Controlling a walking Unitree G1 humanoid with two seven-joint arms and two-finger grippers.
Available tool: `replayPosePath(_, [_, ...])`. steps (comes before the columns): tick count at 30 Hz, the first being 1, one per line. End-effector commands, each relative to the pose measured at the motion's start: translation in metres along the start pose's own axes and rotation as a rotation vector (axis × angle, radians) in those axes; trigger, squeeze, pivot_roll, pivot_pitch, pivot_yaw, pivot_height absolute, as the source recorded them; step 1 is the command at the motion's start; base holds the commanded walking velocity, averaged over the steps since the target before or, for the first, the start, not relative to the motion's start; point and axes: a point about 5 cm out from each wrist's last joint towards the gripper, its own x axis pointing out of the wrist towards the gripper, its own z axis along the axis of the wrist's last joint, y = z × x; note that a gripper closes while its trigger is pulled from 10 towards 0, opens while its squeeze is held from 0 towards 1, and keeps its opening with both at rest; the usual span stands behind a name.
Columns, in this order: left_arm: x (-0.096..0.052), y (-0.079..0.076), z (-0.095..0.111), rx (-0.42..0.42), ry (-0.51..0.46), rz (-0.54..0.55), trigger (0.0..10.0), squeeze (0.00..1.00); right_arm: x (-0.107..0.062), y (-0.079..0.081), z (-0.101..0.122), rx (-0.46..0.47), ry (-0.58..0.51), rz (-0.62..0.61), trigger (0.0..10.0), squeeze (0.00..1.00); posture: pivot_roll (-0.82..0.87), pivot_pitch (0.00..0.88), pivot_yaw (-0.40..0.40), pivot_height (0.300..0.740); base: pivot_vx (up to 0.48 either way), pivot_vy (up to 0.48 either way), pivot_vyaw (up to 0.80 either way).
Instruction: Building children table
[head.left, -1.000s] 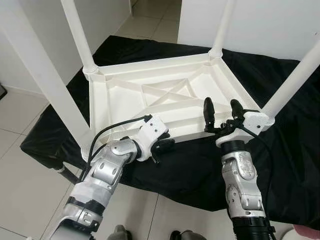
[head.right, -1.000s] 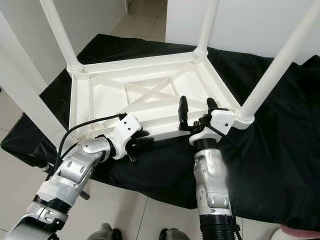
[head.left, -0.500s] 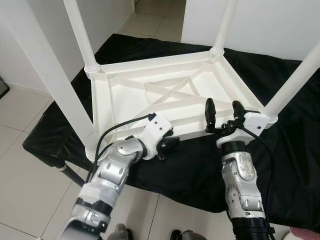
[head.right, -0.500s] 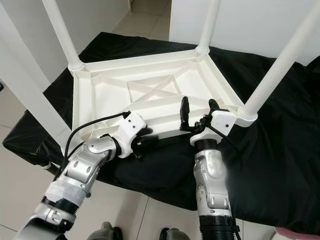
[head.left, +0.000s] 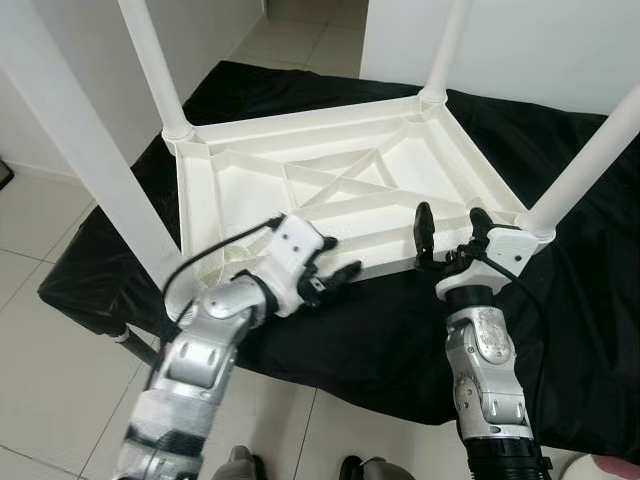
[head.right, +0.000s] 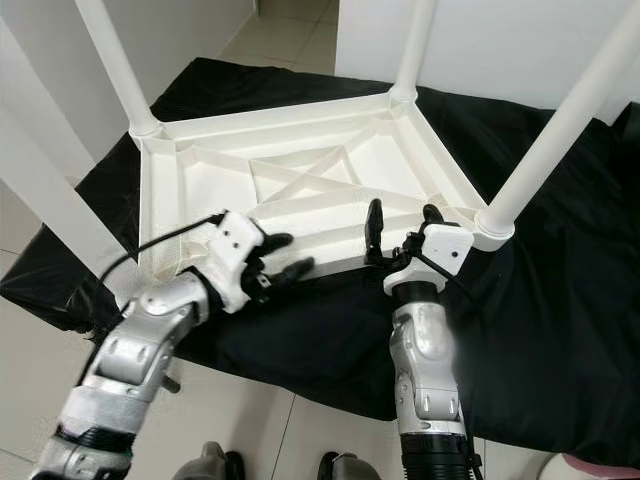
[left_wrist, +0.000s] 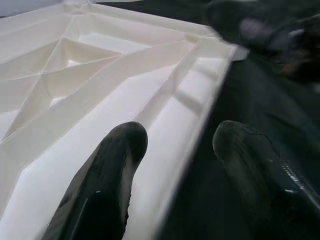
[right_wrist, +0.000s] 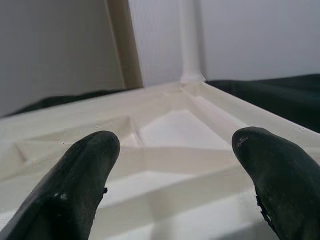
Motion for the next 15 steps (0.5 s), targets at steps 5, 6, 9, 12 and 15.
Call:
replayPosePath(5, [-0.025,-0.011,0.0,0.001,0.03,-0.138,10.0,0.0,-0.002,-0.006,-0.012,-0.062,0.071,-0.034,10.0,0.0,0.07,0.148,-0.001,0.74,0.0,0.0,0.0])
replayPosePath(6, [-0.029,-0.012,0.0,0.009,0.041,-0.154,10.0,0.0,-0.001,-0.006,-0.013,-0.064,0.072,-0.032,10.0,0.0,0.07,0.148,-0.001,0.74,0.0,0.0,0.0])
replayPosePath(9, [-0.036,-0.014,-0.001,0.029,0.054,-0.172,10.0,0.0,-0.001,-0.005,-0.013,-0.067,0.074,-0.029,10.0,0.0,0.08,0.147,-0.003,0.74,0.0,0.0,0.0])
replayPosePath(12, [-0.051,-0.016,-0.002,0.046,0.093,-0.2,10.0,0.0,0.001,-0.004,-0.015,-0.077,0.082,-0.024,10.0,0.0,0.08,0.151,-0.007,0.74,0.0,0.0,0.0])
replayPosePath(15, [-0.065,-0.016,-0.004,0.041,0.131,-0.216,10.0,0.0,0.001,-0.003,-0.017,-0.082,0.089,-0.021,10.0,0.0,0.09,0.151,-0.009,0.74,0.0,0.0,0.0])
